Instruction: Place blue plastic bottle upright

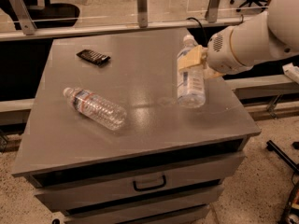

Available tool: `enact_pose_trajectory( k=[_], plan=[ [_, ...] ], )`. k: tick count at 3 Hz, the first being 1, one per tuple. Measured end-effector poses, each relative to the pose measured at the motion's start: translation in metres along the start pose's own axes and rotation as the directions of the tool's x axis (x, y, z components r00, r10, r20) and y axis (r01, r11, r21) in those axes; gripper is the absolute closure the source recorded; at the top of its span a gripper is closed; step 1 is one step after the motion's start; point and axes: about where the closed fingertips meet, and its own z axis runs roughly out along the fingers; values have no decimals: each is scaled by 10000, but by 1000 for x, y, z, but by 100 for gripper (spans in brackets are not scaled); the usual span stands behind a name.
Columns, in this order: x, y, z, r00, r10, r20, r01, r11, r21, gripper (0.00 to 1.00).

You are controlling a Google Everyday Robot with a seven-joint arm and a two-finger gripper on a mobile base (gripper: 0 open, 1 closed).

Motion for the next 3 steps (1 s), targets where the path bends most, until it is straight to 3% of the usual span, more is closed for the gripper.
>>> enact_pose_trajectory(
  k=[1, 2, 3],
  plan=[
    [5, 0, 0, 9982, -551, -256, 562, 9975, 424, 100],
    [23, 0, -7, 9903, -871, -1080, 1069, 9751, 1941, 100],
    [31, -5, -20, 9756, -1347, -1733, 1920, 9063, 3765, 100]
  ],
)
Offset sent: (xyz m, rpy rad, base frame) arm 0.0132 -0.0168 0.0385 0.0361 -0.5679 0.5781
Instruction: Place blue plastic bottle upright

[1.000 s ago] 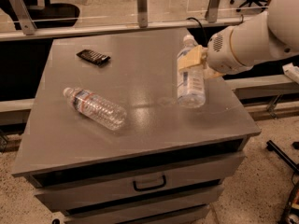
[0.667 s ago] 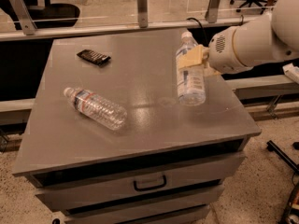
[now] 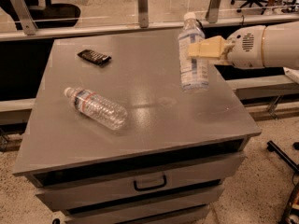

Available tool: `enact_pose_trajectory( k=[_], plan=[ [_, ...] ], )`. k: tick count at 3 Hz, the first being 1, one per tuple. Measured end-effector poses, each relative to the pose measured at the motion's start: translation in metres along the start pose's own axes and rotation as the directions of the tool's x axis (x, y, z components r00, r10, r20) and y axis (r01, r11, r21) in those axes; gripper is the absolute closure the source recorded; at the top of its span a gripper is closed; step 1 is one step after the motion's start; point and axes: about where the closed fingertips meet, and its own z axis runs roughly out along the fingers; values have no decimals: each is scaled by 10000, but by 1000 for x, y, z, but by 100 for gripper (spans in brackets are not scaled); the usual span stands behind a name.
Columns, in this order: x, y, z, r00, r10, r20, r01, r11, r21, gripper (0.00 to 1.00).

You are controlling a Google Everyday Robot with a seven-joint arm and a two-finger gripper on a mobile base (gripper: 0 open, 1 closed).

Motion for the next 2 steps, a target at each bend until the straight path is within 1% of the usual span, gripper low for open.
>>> enact_pose_trajectory(
  k=[1, 2],
  plan=[
    [3, -9, -6, 9904, -1365, -197, 1379, 9786, 1530, 100],
    [2, -15, -9, 9481, -3139, -516, 3168, 9175, 2406, 100]
  ],
)
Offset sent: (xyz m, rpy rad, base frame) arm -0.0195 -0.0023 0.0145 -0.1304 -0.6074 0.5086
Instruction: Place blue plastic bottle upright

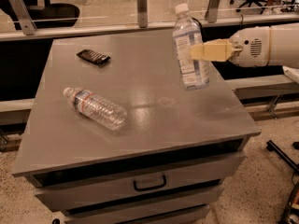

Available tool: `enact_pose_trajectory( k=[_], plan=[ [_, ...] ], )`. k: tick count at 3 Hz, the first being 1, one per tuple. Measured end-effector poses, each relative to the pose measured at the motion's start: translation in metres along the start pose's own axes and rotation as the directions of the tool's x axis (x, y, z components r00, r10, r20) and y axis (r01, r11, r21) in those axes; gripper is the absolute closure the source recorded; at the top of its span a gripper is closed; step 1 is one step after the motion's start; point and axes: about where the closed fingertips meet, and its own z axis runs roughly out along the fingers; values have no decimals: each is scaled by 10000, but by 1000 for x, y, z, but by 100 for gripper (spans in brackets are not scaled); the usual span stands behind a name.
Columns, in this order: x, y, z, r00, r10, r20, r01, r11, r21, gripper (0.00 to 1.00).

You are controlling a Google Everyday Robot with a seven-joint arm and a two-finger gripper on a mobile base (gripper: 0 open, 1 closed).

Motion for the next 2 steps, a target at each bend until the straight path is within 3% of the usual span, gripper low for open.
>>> enact_pose_trajectory(
  k=[1, 2],
  plan=[
    [-1, -2, 2, 9965, -831, 54, 830, 9965, 82, 100],
    [-1, -2, 2, 9966, -828, 49, 828, 9965, 82, 100]
  ],
)
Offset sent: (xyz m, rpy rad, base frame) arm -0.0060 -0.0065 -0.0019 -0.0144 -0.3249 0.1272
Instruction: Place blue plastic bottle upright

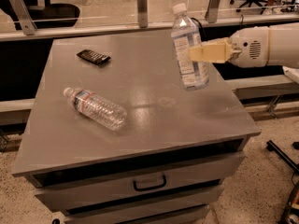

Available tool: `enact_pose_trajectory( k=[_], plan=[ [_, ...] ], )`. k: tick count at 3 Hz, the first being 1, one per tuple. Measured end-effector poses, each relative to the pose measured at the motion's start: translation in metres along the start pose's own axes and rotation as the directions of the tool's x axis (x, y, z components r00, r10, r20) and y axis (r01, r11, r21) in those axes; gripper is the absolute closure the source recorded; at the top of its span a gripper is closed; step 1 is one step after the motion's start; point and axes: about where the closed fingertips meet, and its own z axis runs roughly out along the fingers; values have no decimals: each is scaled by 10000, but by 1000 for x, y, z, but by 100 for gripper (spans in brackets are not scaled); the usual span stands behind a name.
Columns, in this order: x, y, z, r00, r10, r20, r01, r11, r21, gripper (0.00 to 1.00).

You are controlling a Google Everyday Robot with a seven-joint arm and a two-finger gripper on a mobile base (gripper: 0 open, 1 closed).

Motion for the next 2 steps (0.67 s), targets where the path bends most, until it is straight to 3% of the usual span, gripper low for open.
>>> enact_pose_trajectory(
  k=[1, 2],
  plan=[
    [-1, -1, 0, 9970, -675, -371, 694, 9962, 533, 100],
    [2, -15, 4, 9662, -2131, -1453, 2427, 9419, 2324, 100]
  ],
)
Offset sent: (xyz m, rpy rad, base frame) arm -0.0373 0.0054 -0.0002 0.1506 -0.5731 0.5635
